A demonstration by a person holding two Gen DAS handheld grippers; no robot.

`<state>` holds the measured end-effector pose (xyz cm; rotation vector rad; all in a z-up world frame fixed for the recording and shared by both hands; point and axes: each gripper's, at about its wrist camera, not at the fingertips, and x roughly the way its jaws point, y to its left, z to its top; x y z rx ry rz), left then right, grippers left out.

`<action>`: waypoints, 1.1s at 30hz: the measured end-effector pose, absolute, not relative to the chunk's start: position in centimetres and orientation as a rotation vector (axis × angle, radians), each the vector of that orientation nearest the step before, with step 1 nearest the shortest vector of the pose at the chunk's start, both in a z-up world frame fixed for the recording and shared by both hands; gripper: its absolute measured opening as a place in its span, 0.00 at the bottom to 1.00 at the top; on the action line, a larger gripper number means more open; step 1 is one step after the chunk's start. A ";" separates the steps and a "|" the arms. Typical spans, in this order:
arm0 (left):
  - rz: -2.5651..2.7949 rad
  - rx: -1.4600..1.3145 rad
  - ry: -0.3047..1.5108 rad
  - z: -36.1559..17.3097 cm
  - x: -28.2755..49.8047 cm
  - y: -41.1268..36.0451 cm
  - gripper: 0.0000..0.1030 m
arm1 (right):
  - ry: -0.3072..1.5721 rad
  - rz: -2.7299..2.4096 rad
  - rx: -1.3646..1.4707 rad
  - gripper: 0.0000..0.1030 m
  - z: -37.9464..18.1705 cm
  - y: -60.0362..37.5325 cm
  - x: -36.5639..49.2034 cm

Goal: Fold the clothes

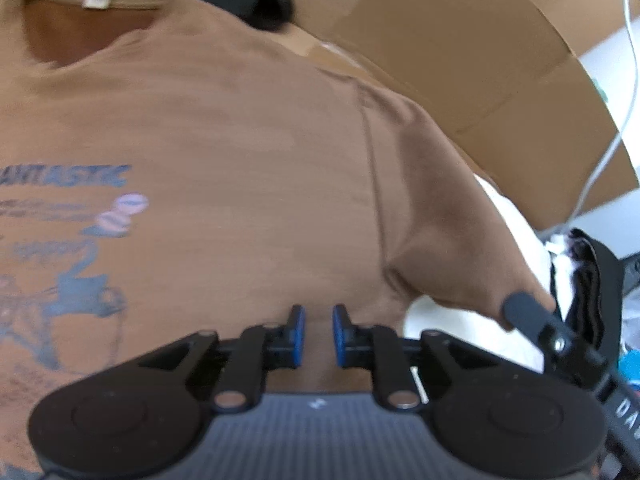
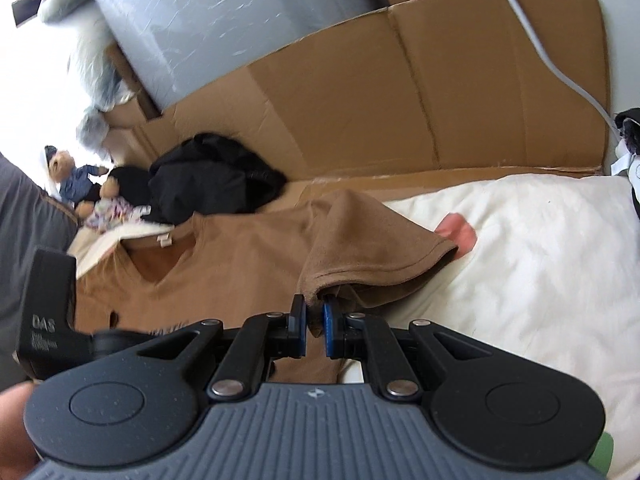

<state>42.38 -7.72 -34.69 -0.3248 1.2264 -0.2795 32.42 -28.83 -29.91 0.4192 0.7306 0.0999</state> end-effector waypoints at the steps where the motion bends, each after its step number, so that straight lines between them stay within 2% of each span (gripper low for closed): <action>1: -0.279 -0.328 1.222 -34.5 42.3 -7.5 0.15 | 0.741 0.104 0.403 0.09 -29.9 -28.3 32.4; 12: -0.258 -0.366 1.186 -32.8 42.5 -5.7 0.21 | 0.882 0.177 0.292 0.10 -32.1 -22.9 32.6; 15: -0.252 -0.365 1.182 -33.3 42.9 -5.6 0.21 | 0.939 0.202 0.293 0.23 -32.9 -22.4 31.9; 16: -0.250 -0.363 1.180 -33.3 43.0 -5.4 0.22 | 0.947 0.210 0.305 0.34 -32.9 -22.5 31.7; 17: -0.243 -0.365 1.178 -33.4 43.3 -5.2 0.22 | 0.943 0.209 0.310 0.42 -32.8 -22.6 31.5; 25: -0.246 -0.366 1.177 -33.4 44.0 -3.8 0.22 | 0.866 0.089 0.345 0.43 -32.1 -26.7 32.0; 33: -0.252 -0.344 1.184 -34.0 44.2 -4.3 0.22 | 0.844 -0.049 0.372 0.43 -34.2 -30.8 35.7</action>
